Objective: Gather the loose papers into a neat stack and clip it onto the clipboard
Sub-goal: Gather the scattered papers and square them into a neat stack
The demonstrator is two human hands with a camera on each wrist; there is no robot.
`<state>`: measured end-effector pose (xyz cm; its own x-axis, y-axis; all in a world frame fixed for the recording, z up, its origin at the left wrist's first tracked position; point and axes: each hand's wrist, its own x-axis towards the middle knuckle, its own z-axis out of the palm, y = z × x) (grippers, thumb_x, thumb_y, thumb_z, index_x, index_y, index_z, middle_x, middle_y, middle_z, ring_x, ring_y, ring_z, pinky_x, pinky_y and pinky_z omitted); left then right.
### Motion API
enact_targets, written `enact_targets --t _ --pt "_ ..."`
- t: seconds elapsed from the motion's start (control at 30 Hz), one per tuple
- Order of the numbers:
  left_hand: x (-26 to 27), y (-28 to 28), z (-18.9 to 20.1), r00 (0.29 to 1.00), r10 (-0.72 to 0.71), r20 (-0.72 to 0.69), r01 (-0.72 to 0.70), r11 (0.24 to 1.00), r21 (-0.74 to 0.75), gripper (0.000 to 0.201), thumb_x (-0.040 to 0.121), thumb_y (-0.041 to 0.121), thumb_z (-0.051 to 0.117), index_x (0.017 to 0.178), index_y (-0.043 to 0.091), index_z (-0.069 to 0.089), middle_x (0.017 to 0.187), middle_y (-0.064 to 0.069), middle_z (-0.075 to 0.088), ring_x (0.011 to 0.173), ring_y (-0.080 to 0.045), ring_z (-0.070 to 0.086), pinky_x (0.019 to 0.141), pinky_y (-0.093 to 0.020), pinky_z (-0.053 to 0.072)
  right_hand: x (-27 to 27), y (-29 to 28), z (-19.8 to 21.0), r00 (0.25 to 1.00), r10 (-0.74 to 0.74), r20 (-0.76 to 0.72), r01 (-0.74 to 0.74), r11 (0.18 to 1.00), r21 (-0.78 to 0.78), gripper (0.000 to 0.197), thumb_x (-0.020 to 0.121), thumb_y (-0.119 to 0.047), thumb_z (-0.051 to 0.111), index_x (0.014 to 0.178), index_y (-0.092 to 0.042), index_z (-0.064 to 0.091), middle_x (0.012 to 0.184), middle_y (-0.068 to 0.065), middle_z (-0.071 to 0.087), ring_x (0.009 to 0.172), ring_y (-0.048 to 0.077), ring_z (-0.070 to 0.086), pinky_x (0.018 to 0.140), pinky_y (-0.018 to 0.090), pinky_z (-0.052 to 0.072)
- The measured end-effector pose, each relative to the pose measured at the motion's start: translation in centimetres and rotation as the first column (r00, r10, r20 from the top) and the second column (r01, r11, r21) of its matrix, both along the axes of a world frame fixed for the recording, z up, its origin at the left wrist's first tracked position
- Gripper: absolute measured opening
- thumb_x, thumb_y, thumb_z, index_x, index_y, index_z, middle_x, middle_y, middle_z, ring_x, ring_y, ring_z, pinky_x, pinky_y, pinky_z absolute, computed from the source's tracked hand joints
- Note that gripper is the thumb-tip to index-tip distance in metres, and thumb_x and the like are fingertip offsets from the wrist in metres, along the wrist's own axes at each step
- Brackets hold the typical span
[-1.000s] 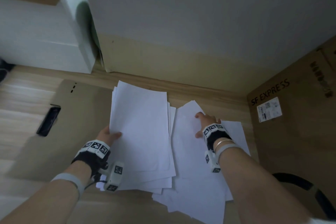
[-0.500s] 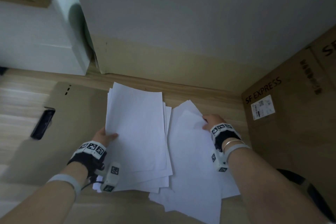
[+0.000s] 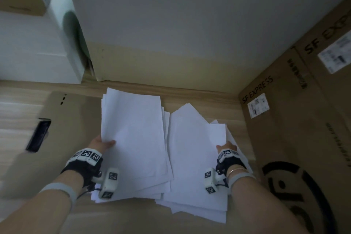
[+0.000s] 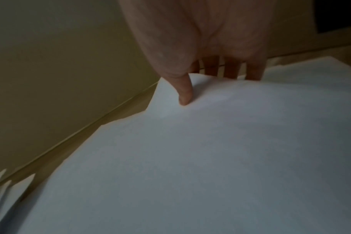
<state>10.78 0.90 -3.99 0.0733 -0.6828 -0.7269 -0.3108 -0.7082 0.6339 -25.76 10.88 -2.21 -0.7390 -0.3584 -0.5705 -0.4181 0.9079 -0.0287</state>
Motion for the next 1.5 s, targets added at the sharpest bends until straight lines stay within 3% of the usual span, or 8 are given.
enact_targets --t 0.13,0.27,0.47,0.6,0.83,0.97,1.3,1.5 --pt "-0.1 0.4 0.0 1.0 -0.01 -0.019 0.01 1.0 0.004 0.049 0.086 -0.006 0.058 0.132 -0.009 0.045 0.133 -0.033 0.05 0.12 -0.043 0.052 0.101 -0.045 0.039 1.3 1.6 -1.0 0.991 -0.132 0.013 0.131 0.99 0.057 0.045 0.092 -0.027 0.053 0.132 -0.01 0.041 0.14 0.016 0.031 0.131 0.035 0.031 0.11 0.042 0.031" --pt "-0.1 0.9 -0.2 1.0 -0.018 -0.022 0.018 1.0 -0.001 0.049 0.086 -0.006 0.058 0.132 -0.008 0.045 0.133 -0.032 0.05 0.119 -0.043 0.052 0.1 -0.045 0.039 1.8 1.8 -1.4 0.937 -0.341 0.073 0.347 0.933 -0.099 0.082 0.075 -0.034 0.075 0.136 -0.007 0.027 0.144 0.018 0.03 0.133 0.038 0.033 0.106 0.052 0.033" --pt "-0.3 1.3 -0.6 1.0 -0.021 -0.022 0.021 1.0 0.011 0.05 0.086 -0.006 0.057 0.134 -0.007 0.044 0.135 -0.031 0.05 0.122 -0.044 0.05 0.104 -0.047 0.037 2.1 2.5 -1.2 0.944 -0.323 0.067 0.328 0.942 -0.074 0.096 0.065 -0.037 0.082 0.136 -0.013 0.022 0.145 0.018 0.026 0.136 0.041 0.027 0.107 0.054 0.031" --pt "-0.4 1.6 -0.8 0.998 -0.01 -0.062 0.011 1.0 0.01 0.049 0.087 -0.008 0.054 0.134 -0.008 0.043 0.135 -0.032 0.048 0.105 -0.029 0.051 0.103 -0.046 0.037 2.1 2.8 -1.3 0.946 -0.303 0.117 0.316 0.941 -0.123 0.088 0.065 -0.026 0.084 0.129 -0.012 0.027 0.141 0.019 0.03 0.128 0.041 0.038 0.098 0.054 0.04" --pt "-0.5 1.7 -1.4 0.999 -0.016 -0.049 0.017 1.0 0.018 0.05 0.086 -0.006 0.056 0.135 -0.005 0.044 0.134 -0.03 0.05 0.114 -0.038 0.054 0.102 -0.046 0.038 1.4 3.8 -1.2 0.945 -0.278 0.175 0.31 0.93 -0.199 0.082 0.067 -0.023 0.083 0.133 -0.004 0.037 0.135 0.019 0.051 0.124 0.037 0.05 0.102 0.045 0.042" --pt "-0.7 1.7 -1.3 0.999 -0.005 -0.047 0.005 1.0 0.013 0.05 0.087 -0.007 0.055 0.135 -0.007 0.043 0.135 -0.031 0.049 0.11 -0.033 0.054 0.103 -0.046 0.038 1.3 3.9 -0.9 0.951 -0.231 0.207 0.279 0.928 -0.245 0.056 0.086 -0.024 0.065 0.134 -0.001 0.045 0.138 0.017 0.051 0.125 0.034 0.05 0.103 0.039 0.04" --pt "-1.0 1.7 -1.3 0.998 -0.052 0.045 0.051 0.998 0.025 0.048 0.086 -0.004 0.058 0.132 -0.01 0.045 0.134 -0.031 0.051 0.122 -0.043 0.051 0.103 -0.044 0.039 -4.1 2.3 2.4 0.959 -0.207 0.192 0.281 0.743 -0.607 0.029 0.091 -0.016 0.054 0.116 -0.001 0.059 0.12 0.02 0.063 0.1 0.03 0.06 0.096 0.039 0.044" --pt "-1.3 1.6 -0.8 0.993 -0.088 0.073 0.086 0.996 0.029 0.049 0.088 -0.003 0.056 0.134 -0.01 0.044 0.136 -0.03 0.049 0.124 -0.042 0.049 0.103 -0.041 0.038 0.8 -1.9 1.4 0.958 -0.03 0.287 0.202 0.781 -0.591 0.035 0.094 -0.004 0.044 0.129 0.002 0.05 0.13 0.019 0.056 0.123 0.035 0.052 0.098 0.034 0.04"
